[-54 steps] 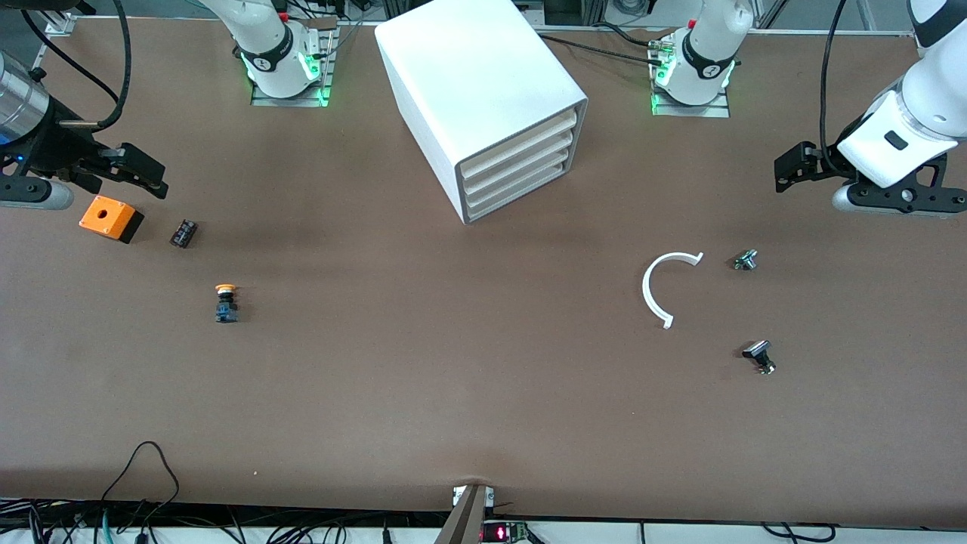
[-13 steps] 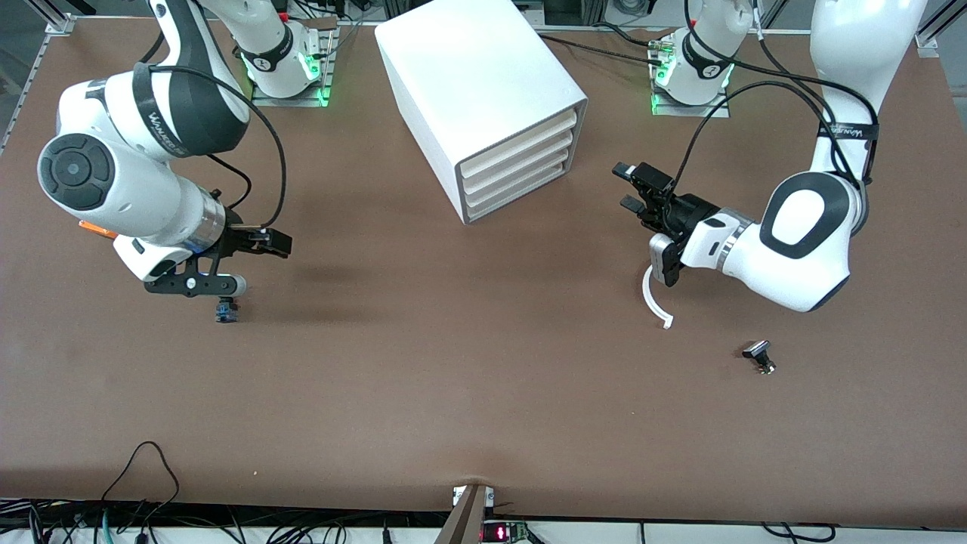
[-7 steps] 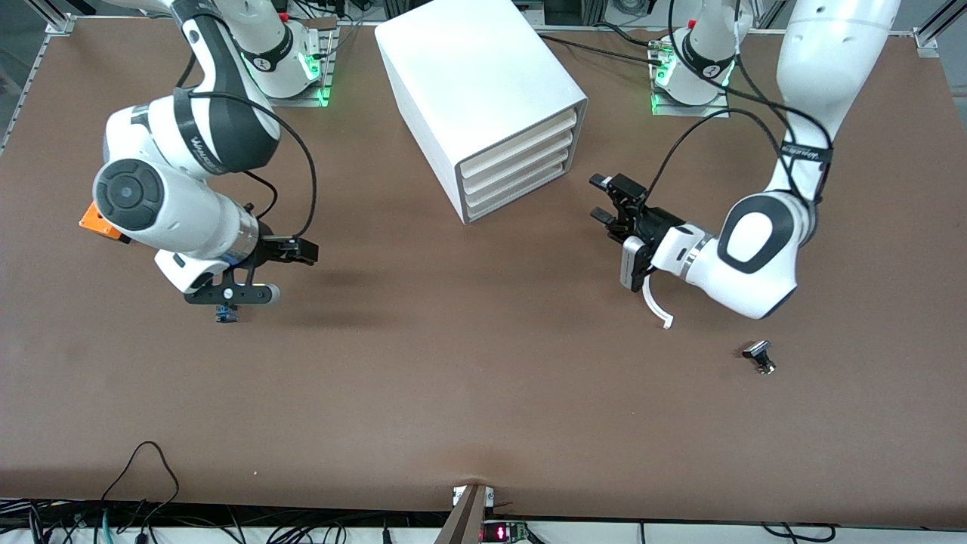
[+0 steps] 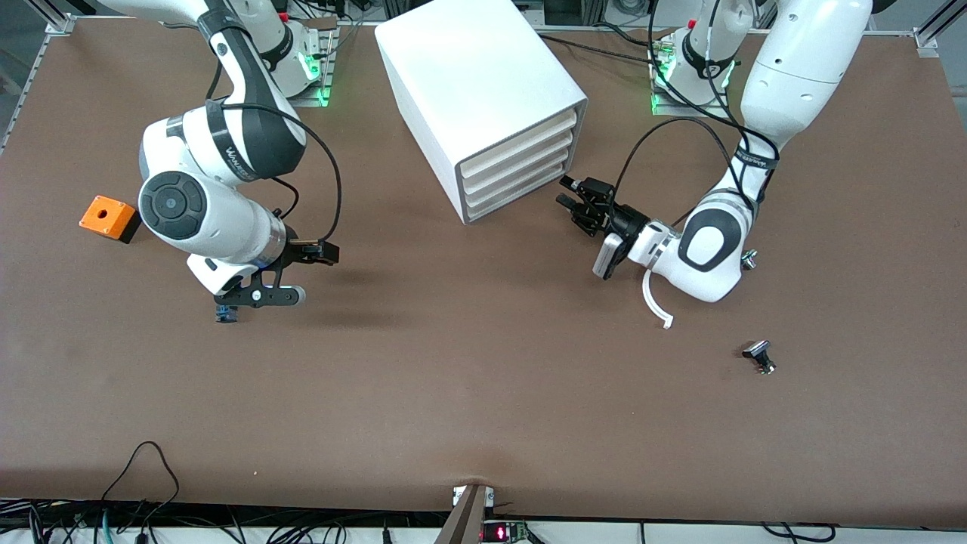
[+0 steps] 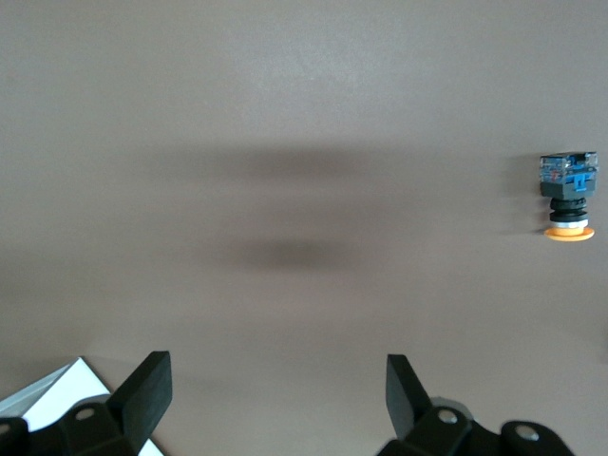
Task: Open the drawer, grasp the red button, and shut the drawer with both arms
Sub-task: 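Grasp the white drawer's handle with the left gripper, then pull the drawer open with the left gripper while the right gripper approaches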
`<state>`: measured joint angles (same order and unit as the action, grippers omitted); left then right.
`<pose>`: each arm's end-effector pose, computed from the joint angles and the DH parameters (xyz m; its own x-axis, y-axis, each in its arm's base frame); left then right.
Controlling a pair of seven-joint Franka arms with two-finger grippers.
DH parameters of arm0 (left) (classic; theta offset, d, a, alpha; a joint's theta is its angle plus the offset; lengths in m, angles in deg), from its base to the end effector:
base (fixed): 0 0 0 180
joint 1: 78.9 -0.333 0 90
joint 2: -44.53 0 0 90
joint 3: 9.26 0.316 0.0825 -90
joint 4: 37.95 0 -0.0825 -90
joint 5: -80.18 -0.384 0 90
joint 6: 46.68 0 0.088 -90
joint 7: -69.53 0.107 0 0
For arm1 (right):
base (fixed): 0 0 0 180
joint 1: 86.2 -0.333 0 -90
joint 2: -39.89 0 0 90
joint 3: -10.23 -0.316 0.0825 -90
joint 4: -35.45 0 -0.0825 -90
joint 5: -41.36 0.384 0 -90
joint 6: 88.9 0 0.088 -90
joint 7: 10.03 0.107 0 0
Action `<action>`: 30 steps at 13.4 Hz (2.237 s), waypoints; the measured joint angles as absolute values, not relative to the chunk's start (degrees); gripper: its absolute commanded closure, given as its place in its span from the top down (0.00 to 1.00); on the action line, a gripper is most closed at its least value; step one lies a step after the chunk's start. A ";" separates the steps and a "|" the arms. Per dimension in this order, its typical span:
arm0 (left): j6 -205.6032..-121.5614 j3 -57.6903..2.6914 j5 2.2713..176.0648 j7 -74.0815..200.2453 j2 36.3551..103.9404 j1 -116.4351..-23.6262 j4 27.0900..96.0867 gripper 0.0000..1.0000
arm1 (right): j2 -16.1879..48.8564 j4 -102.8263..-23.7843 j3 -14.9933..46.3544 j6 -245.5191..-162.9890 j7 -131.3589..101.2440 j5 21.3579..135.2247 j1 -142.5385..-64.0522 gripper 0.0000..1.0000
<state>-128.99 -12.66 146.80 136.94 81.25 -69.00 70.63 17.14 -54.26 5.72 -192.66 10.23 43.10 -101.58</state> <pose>0.5067 -0.2297 0.1861 0.7858 -0.5938 0.1732 -0.1878 0.0377 0.9815 0.6175 0.2196 0.4038 0.9867 -0.0192 -0.1614 -0.0199 -0.9998 -0.0028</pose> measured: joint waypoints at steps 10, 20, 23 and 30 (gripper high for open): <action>-130.92 -14.04 149.14 145.69 81.37 -65.26 78.54 0.48 | 16.74 -54.24 5.76 -192.77 10.52 43.10 -101.69 1.00; -132.51 -15.49 151.46 145.16 80.92 -64.12 80.44 0.00 | 16.74 -54.20 5.83 -192.76 10.57 43.10 -101.69 1.00; -132.51 -15.33 151.47 144.38 80.90 -64.15 80.45 0.00 | 16.74 -54.15 5.84 -192.76 10.60 43.10 -101.69 1.00; -133.03 -12.90 147.14 131.85 80.87 -68.57 73.27 0.00 | 16.34 -53.01 5.74 -193.97 15.22 43.11 -104.36 1.00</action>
<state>-133.03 -12.90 147.14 131.85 80.87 -68.57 73.27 16.34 -53.01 5.74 -193.97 15.22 43.11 -104.36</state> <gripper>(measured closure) 0.885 0.000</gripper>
